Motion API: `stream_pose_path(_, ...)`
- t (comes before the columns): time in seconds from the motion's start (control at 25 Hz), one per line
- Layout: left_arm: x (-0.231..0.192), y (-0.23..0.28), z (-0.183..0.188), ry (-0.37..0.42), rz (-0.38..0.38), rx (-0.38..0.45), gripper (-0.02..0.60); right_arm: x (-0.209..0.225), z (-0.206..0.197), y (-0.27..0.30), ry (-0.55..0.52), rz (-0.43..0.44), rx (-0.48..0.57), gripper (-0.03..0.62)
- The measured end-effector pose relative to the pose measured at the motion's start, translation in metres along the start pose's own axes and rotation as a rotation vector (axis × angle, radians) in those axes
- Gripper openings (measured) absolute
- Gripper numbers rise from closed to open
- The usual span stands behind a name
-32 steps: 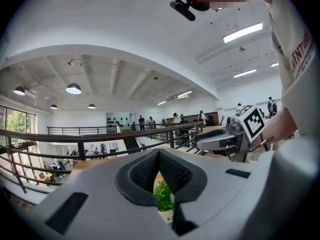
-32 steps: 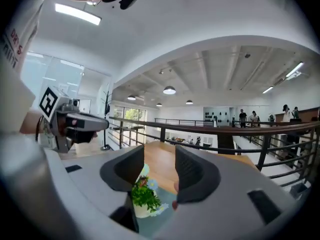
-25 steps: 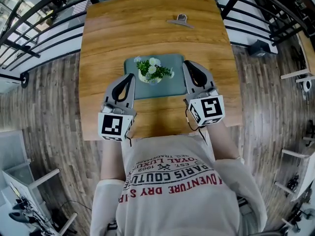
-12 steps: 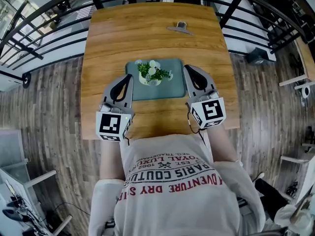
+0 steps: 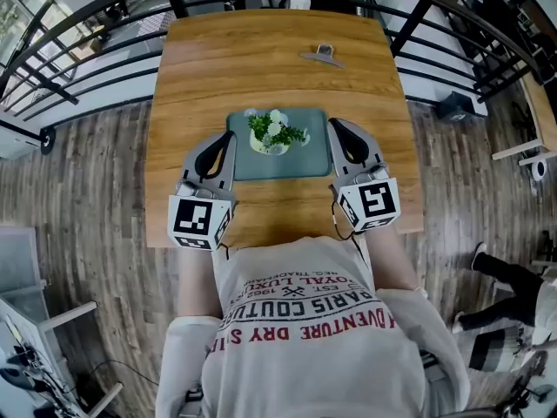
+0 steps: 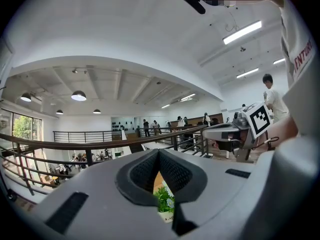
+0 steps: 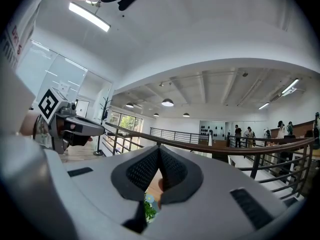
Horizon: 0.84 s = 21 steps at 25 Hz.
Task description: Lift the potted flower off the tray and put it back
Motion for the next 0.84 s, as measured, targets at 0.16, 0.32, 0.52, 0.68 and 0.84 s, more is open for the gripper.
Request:
stream_pose_path(0.16, -0.003, 0.002, -0.001, -0.004, 0.001, -0.007, 0.012, 0.0, -0.001, 0.004, 0.017, 0.002, -0.001, 0.026)
stream_pose_path(0.32, -0.002, 0.003, -0.006, 0.004, -0.014, -0.03, 0.012, -0.008, -0.002, 0.014, 0.049, 0.027, -0.001, 0.026)
stream_pose_path(0.52, -0.001, 0.004, -0.008, 0.003, -0.018, -0.027, 0.012, -0.011, -0.001, 0.018, 0.023, 0.034, 0.0, 0.026)
stream_pose_path(0.68, -0.005, 0.005, -0.007, -0.003, -0.013, -0.012, 0.012, -0.009, -0.003, 0.019, 0.024, 0.038, 0.004, 0.026)
stream_pose_path(0.84, -0.011, 0.004, -0.001, -0.012, -0.012, 0.014, 0.012, -0.009, -0.003, 0.021, 0.025, 0.041, 0.0, 0.026)
Point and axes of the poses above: the fingertips, and each gripper's own axes: y forward along the fingers, x to its right, z out of its top, the point moved 3 cm from there along -y, backward along the fingers, and after that the axes turned 12 degrees about z, right-handed, at the moved point
